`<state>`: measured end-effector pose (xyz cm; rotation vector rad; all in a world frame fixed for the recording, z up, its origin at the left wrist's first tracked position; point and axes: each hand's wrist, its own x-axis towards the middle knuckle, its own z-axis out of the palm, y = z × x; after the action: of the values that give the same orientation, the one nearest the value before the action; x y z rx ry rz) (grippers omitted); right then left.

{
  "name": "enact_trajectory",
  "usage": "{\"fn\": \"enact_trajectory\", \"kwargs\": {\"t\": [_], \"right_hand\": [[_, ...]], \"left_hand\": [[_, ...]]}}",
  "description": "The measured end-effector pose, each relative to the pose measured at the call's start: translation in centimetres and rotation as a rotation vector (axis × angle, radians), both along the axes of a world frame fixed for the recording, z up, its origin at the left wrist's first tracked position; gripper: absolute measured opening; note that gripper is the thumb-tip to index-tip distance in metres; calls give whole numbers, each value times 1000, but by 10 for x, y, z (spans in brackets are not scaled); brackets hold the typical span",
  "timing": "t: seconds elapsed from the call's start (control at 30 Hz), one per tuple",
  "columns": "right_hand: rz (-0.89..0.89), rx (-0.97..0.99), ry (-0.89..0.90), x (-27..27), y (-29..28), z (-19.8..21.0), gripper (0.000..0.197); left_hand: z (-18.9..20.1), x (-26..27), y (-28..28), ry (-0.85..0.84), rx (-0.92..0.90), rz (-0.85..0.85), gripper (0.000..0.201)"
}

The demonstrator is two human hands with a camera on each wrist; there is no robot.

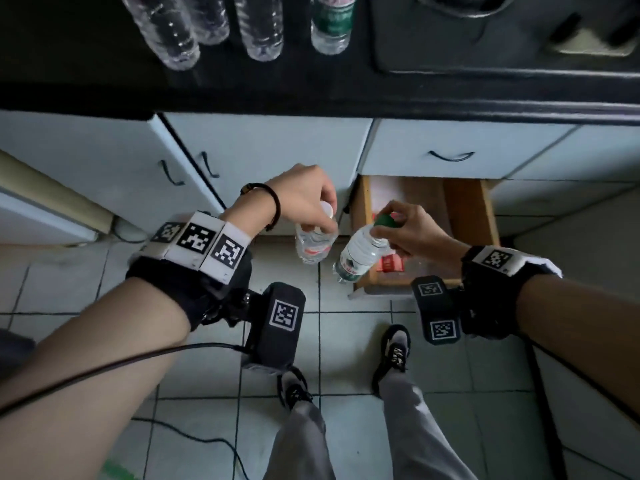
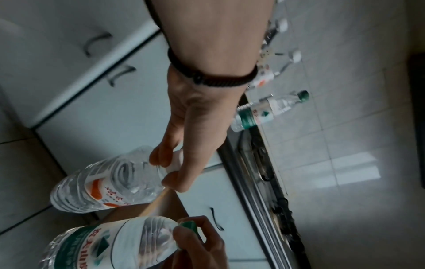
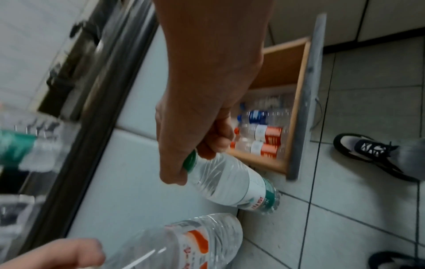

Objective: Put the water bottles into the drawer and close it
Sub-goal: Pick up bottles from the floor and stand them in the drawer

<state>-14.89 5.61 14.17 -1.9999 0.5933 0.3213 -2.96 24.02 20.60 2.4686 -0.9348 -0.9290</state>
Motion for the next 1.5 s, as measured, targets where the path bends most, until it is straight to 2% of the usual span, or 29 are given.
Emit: {"fn": "enact_trajectory", "kwargs": {"t": [0.13,0.23,0.4,0.57,0.77,0.9,1.03,1.13,1.23,1.33,1.4,1.5], "right_hand": [[29,-22,33,-14,-66,20,21],[-52,-56,51,-20,-117,12,20],[-200,-125,136,-35,-188,-32,19],[-225,-146,253,-50,-241,-76,19],[-94,-222,360,-44,-261,-113,21],[112,-362,449,-11,-271,-130,31],[119,-286,508,21,-282,-149,28],[58,-256,492,34,-280,-170,39],[43,-331,460,38,-267,-192,45],[36,-260,525,35,-259,-215,59],[92,-250,611,27,-261,-227,70],[245,-293,701,7,-268,-238,61]], "left_hand": [[15,-4,-70,22,-30,-39,18],[6,-11,-119,24,-34,-69,19],[-39,-28,-173,58,19,-37,19],[-98,-36,-209,118,128,-55,16],[-143,-38,-221,161,206,-55,21],[-162,-30,-226,231,229,-51,18],[-176,-17,-234,334,214,-25,12],[-183,-4,-243,299,190,20,18],[-192,9,-248,226,131,73,15],[-205,17,-249,190,24,168,13],[-214,19,-249,178,-35,234,16],[-225,17,-251,168,-97,296,18]]}}
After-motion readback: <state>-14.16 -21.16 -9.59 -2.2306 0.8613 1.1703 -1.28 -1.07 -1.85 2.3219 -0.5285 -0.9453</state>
